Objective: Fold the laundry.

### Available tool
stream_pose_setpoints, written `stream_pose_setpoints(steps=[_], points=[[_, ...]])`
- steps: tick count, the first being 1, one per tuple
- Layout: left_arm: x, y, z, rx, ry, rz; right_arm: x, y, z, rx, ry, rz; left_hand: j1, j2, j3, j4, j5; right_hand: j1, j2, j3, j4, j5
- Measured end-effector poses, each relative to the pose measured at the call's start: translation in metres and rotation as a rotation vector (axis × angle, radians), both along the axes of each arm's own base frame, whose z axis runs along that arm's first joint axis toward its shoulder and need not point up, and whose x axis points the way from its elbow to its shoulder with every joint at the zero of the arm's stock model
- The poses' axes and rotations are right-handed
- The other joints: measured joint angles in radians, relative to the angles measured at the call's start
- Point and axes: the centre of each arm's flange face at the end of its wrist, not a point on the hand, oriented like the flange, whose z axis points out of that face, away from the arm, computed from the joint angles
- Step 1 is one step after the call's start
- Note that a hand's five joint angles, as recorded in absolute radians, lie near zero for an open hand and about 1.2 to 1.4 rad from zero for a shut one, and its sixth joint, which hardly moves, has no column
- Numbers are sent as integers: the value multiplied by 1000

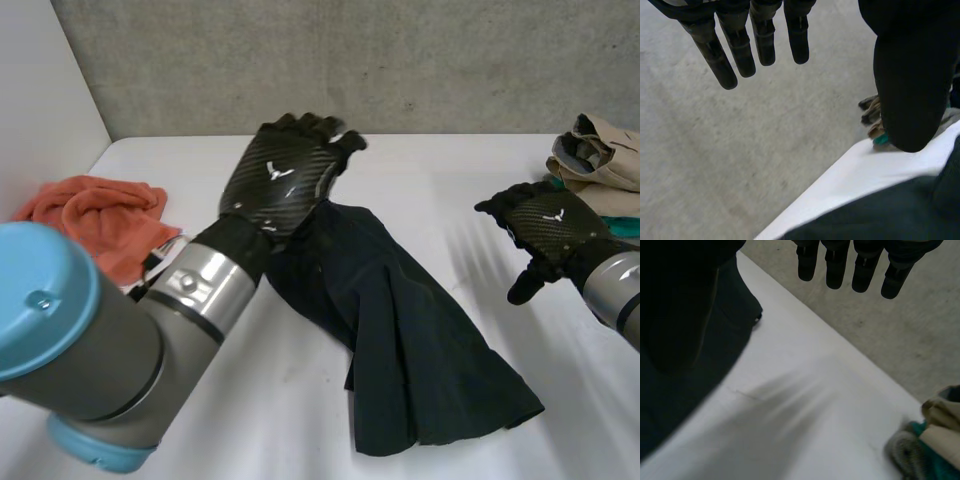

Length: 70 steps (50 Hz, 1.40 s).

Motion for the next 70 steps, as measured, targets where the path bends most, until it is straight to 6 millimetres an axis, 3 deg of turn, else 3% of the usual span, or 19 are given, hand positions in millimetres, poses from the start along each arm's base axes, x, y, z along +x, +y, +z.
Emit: stream_pose_setpoints(steps=[7,15,23,32,37,38,40,43,45,51,56,58,66,70], points=[[18,4,-22,87,-62,72,2,-3,18,102,-18,8,0,0,0,0,0,0,0,0,0,0],[16,28,-42,150,-121,28,13,-18,13,74,76,73,0,0,0,0,0,0,0,0,0,0],[-12,76,-51,128,-134,-130,50,-30,-12,-18,236,279,0,0,0,0,0,0,0,0,0,0],[-44,99,-71,34,-209,-221,88,-39,-48,-41,230,507,16,16,13,15,28,0,0,0,0,0],[-56,98,-88,-7,-288,-214,103,-43,-68,-30,219,560,305,307,296,292,306,0,0,0,0,0],[-57,97,-94,-12,-312,-199,106,-44,-73,-26,218,567,649,602,585,601,606,18,22,22,21,21],[-57,93,-99,-17,-338,-174,109,-46,-79,-24,217,573,772,752,733,738,741,260,263,262,256,240],[-54,87,-103,-24,-367,-121,114,-52,-84,-38,214,572,800,856,830,856,843,772,823,804,798,718],[-52,83,-98,-36,-360,-87,115,-56,-82,-61,207,562,800,862,842,866,848,887,953,937,933,859],[-37,55,-50,-100,-264,40,111,-64,-47,-121,130,464,800,864,847,866,867,895,970,977,982,917],[-16,23,-8,-168,-188,149,98,-50,6,-138,30,356,800,865,847,867,867,895,970,977,982,931],[-9,12,0,-185,-180,178,93,-41,15,-123,10,333,800,865,847,867,867,895,970,977,983,935],[19,-38,5,-223,-214,225,74,-1,22,41,-38,196,800,867,851,867,867,895,970,982,985,937],[33,-66,-5,-214,-241,244,80,18,19,121,-94,157,800,868,852,870,867,895,970,982,986,938]])
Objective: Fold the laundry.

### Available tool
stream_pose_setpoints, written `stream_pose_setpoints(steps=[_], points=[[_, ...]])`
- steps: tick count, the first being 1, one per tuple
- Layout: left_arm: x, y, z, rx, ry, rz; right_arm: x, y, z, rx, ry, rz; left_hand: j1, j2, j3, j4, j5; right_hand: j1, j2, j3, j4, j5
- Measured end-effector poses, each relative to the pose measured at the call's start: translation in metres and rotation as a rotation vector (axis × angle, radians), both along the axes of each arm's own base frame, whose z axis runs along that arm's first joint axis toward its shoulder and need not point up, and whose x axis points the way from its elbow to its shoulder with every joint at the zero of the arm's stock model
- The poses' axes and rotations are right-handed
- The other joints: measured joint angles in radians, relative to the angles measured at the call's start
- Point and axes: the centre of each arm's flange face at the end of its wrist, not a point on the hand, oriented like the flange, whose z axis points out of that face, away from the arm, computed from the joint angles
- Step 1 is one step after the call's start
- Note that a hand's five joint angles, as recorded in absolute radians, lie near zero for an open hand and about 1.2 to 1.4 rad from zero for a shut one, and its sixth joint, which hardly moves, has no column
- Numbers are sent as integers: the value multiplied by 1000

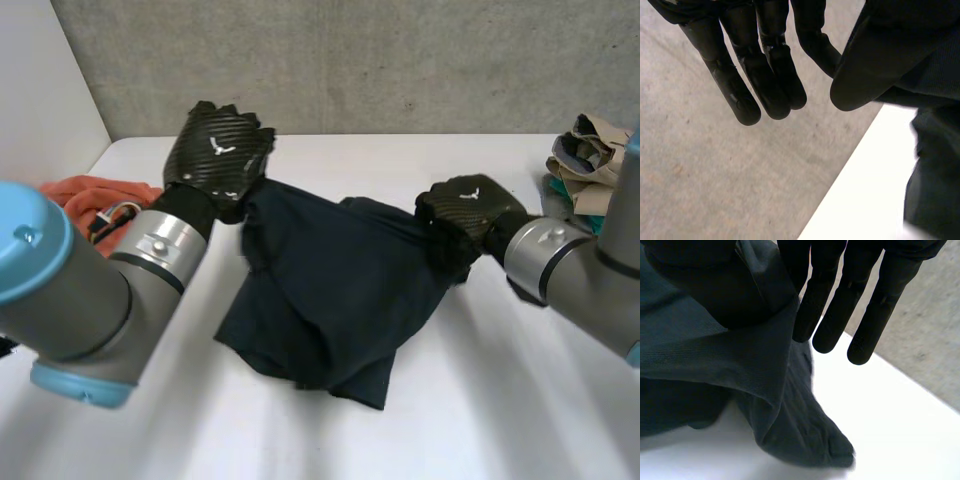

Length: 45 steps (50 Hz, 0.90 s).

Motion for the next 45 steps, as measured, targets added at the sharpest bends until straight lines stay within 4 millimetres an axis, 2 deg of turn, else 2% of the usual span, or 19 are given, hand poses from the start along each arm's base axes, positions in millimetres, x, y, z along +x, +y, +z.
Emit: stream_pose_setpoints(steps=[6,9,10,12,14,17,21,25,28,31,33,39,45], points=[[15,-37,-22,35,-30,29,31,31,-11,117,-103,42,2,0,0,0,0,0,0,0,0,14],[21,-57,-43,73,-52,31,63,51,-32,189,-171,99,5,0,0,0,0,-10,-38,-45,-54,-20],[22,-60,-48,81,-57,29,69,53,-36,195,-180,108,5,0,0,0,0,-37,-84,-92,-102,-65],[22,-66,-56,96,-65,24,81,58,-44,198,-197,123,-57,-76,-73,-78,-64,-232,-319,-321,-329,-294],[22,-69,-61,106,-70,20,88,58,-48,184,-204,123,-222,-257,-238,-246,-225,-411,-541,-543,-552,-513],[21,-69,-64,113,-73,16,93,56,-46,138,-194,114,-350,-435,-426,-440,-418,-538,-725,-754,-768,-676],[22,-65,-50,92,-60,26,87,49,-31,47,-153,98,-584,-629,-620,-634,-618,-583,-813,-892,-914,-806],[28,-54,-27,67,-37,60,69,39,-11,-49,-89,69,-637,-679,-665,-687,-671,-583,-818,-961,-965,-898],[37,-38,-8,60,-18,99,49,30,6,-117,-16,39,-695,-741,-734,-757,-739,-583,-907,-979,-984,-926],[43,-26,2,65,-6,123,39,26,12,-141,27,28,-737,-782,-774,-798,-780,-583,-967,-979,-984,-935],[50,-9,11,83,7,150,28,22,18,-152,67,22,-749,-807,-794,-814,-800,-583,-969,-979,-984,-935],[65,28,19,166,53,180,9,10,27,-137,94,30,-749,-809,-794,-814,-802,-583,-969,-979,-984,-936],[69,59,18,282,113,158,-3,-5,32,-129,70,32,-749,-809,-794,-814,-802,-583,-969,-979,-984,-936]])
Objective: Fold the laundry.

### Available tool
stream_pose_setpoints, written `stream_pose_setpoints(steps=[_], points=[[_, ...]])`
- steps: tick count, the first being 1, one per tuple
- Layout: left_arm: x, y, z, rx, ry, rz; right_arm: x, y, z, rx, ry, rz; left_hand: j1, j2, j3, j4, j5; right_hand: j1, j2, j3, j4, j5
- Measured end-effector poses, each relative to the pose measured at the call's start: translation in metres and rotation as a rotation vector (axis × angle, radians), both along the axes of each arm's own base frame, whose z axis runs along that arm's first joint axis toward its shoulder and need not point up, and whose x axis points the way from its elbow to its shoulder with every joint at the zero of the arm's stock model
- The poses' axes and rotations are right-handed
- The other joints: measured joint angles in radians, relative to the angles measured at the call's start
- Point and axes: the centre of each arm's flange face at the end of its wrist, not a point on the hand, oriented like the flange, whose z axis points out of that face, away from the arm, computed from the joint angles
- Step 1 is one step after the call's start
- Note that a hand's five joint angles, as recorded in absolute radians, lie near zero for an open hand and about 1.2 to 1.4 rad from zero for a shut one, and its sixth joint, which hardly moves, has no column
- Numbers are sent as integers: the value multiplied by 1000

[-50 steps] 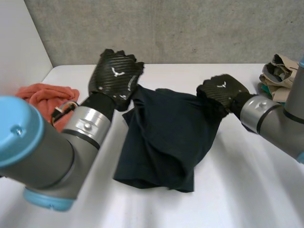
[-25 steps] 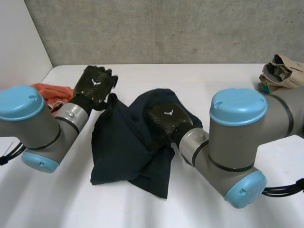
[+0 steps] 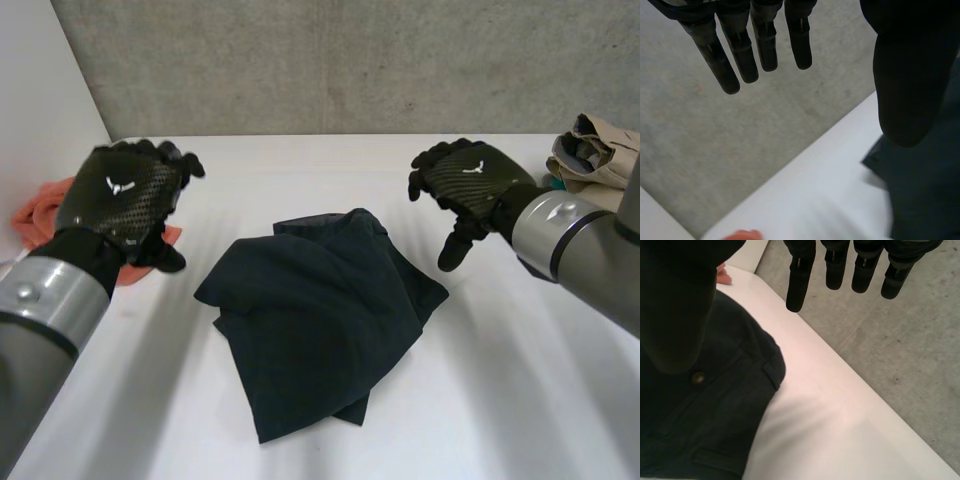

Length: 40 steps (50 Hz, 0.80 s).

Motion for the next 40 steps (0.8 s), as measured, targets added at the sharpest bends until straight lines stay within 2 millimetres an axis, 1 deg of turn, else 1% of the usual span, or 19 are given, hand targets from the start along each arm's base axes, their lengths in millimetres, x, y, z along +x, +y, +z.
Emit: stream_pose_setpoints(steps=[2,3,5,9,10,12,15,18,19,22,28,31,33,34,36,37,38,39,40], points=[[-1,5,0,19,12,-9,-2,-3,1,-3,-4,-3,0,0,0,0,0,0,0,0,0,0],[-2,14,-1,48,30,-28,-4,-6,3,-8,-9,-8,0,0,0,0,0,0,0,0,0,0],[-6,24,-3,81,47,-54,-7,-11,6,-17,-14,-17,0,0,0,0,0,0,0,0,0,0],[-11,38,-6,120,57,-93,-13,-17,5,-16,-10,-32,0,0,0,0,0,0,0,0,0,0],[-15,48,-11,147,55,-118,-16,-20,1,-4,2,-40,0,0,0,0,0,0,0,0,0,0],[-18,55,-16,168,51,-134,-19,-23,-6,14,18,-44,0,0,0,0,0,0,0,0,0,0],[-24,71,-32,227,27,-161,-24,-28,-31,64,73,-39,0,0,0,0,0,0,0,0,0,0],[-29,78,-49,278,-2,-172,-24,-29,-51,95,115,-17,0,-1,0,-3,-3,0,0,0,0,0],[-32,80,-57,303,-19,-177,-23,-29,-64,110,137,5,0,-1,0,-5,-4,0,0,0,0,0],[-39,84,-74,344,-52,-191,-20,-30,-86,126,155,56,0,-1,0,-5,-4,0,0,0,0,0],[-58,86,-99,376,-94,-227,-12,-30,-118,114,135,151,0,-1,0,-5,-5,0,0,0,0,0],[-65,82,-106,370,-99,-223,-9,-32,-127,102,124,172,0,-1,0,-5,-5,0,0,0,0,0],[-68,80,-110,366,-102,-216,-8,-33,-132,93,119,180,2,3,2,-1,0,-73,33,35,32,28],[-70,77,-113,363,-105,-208,-7,-34,-135,84,117,184,21,37,30,34,45,-120,101,95,90,85],[-72,74,-119,360,-113,-192,-5,-36,-140,68,114,189,121,135,115,126,137,-34,260,258,251,233],[-72,74,-119,360,-113,-192,-5,-36,-140,68,114,189,121,135,115,126,137,-34,260,258,251,233],[-74,70,-123,358,-120,-176,-4,-38,-143,53,113,191,364,350,339,339,346,108,430,424,417,407],[-75,69,-124,358,-122,-170,-3,-39,-144,46,112,192,497,461,453,470,472,127,456,451,443,430],[-75,68,-125,356,-123,-163,-3,-40,-145,40,112,192,558,523,519,537,539,109,439,439,432,418]])
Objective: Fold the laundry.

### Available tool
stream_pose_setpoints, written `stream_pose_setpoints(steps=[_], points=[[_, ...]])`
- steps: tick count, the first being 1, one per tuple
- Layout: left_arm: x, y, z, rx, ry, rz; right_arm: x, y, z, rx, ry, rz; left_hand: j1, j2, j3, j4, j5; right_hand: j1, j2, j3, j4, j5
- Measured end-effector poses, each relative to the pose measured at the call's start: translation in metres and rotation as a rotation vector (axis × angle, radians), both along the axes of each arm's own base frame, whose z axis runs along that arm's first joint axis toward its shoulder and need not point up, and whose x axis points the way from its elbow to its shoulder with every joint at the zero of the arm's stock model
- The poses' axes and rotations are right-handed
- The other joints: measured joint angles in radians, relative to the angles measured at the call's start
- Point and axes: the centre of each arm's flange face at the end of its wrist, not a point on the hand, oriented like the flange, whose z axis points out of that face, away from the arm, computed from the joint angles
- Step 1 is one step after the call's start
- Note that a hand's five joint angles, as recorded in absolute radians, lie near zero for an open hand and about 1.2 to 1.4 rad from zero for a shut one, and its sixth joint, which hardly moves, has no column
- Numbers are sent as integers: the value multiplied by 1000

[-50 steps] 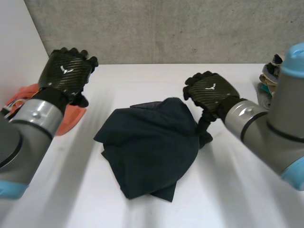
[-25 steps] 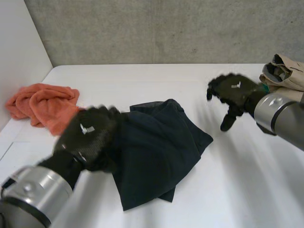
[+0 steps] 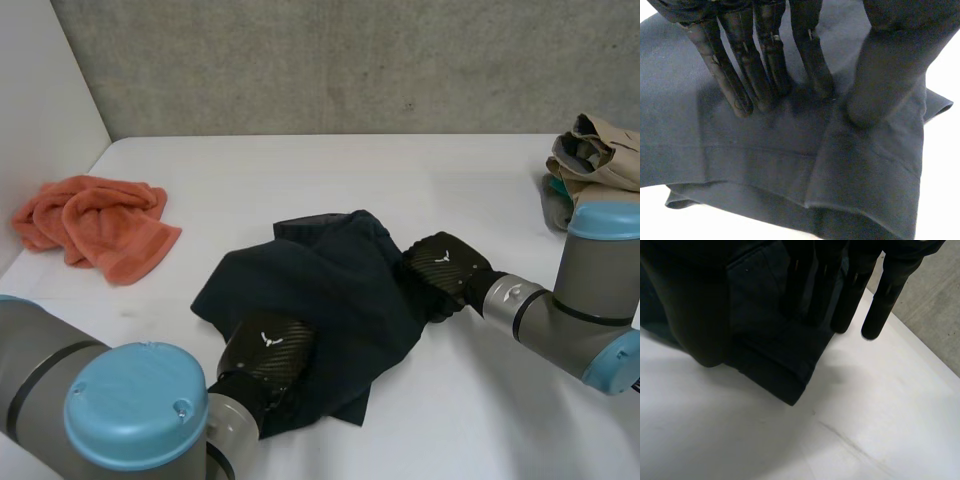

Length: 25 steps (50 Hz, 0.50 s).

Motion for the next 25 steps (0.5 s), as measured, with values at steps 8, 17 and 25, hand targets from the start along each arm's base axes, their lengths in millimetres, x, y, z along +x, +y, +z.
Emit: stream_pose_setpoints(steps=[8,17,25], points=[[-2,-8,9,-46,32,31,1,-2,-2,-9,0,1,196,282,270,272,232,-105,-155,-152,-153,-167],[3,-14,47,-142,109,54,3,-5,-4,-24,-2,3,196,282,270,272,232,434,504,493,496,477],[18,-34,105,-315,185,120,4,-15,28,-128,-41,-17,196,285,275,273,232,434,521,531,549,518]])
